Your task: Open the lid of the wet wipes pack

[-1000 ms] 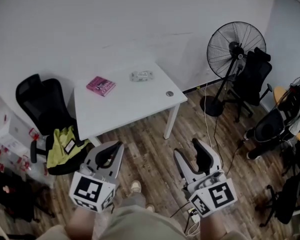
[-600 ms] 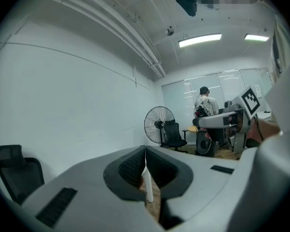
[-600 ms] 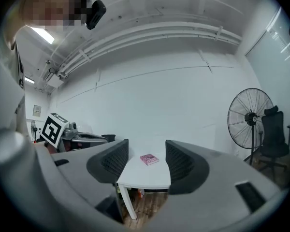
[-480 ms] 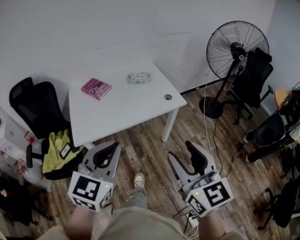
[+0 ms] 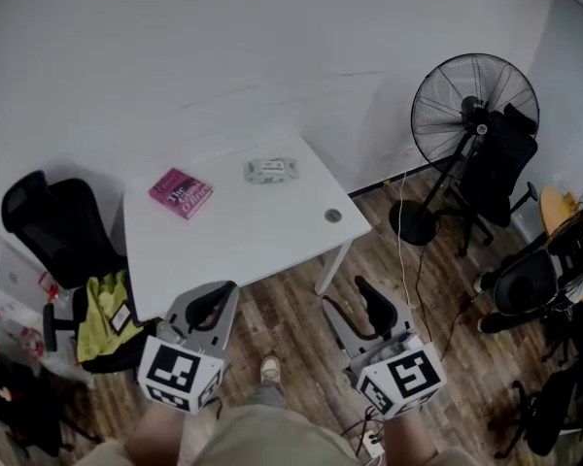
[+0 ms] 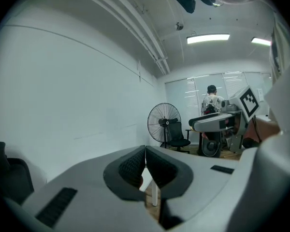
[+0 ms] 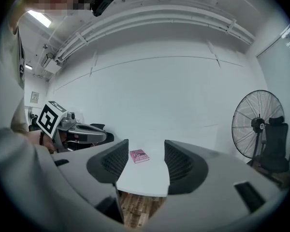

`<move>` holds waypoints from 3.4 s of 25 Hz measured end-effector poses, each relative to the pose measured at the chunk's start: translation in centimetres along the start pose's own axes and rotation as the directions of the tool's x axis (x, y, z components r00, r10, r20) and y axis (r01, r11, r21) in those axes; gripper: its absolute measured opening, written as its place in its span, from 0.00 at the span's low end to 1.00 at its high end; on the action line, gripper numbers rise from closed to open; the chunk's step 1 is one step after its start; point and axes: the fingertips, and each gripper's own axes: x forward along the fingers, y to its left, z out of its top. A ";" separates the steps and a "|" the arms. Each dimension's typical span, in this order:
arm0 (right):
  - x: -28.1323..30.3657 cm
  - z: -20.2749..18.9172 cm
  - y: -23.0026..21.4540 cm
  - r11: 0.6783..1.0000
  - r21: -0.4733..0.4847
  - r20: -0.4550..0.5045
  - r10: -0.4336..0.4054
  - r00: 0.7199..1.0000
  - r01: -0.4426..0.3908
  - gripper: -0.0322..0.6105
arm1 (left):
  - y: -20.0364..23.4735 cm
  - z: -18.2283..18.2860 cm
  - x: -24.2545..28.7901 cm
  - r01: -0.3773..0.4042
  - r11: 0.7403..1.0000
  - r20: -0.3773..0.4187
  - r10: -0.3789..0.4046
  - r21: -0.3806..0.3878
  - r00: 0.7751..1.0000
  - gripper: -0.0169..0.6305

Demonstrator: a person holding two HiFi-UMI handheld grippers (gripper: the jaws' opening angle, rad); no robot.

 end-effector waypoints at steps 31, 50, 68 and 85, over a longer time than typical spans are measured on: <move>29.8 -3.9 -17.8 0.989 -0.093 -0.193 0.099 0.976 -0.119 0.43 | 17.9 -1.7 25.3 -0.107 0.994 -0.138 0.105 -0.008 0.985 0.06; 49.1 -12.2 -26.0 0.804 -0.319 -0.457 0.333 0.825 -0.502 0.42 | 28.6 -4.3 39.3 -0.417 0.908 -0.247 0.394 -0.049 0.885 0.06; 57.8 -22.6 -26.1 0.739 -0.466 -0.562 0.178 0.808 -0.487 0.37 | 31.6 -15.1 47.2 -0.278 0.958 -0.390 0.230 -0.070 0.892 0.06; 61.5 -31.2 -25.3 0.678 -0.503 -0.638 0.127 0.760 -0.536 0.32 | 32.9 -27.9 53.5 -0.201 0.968 -0.521 0.095 -0.150 0.848 0.06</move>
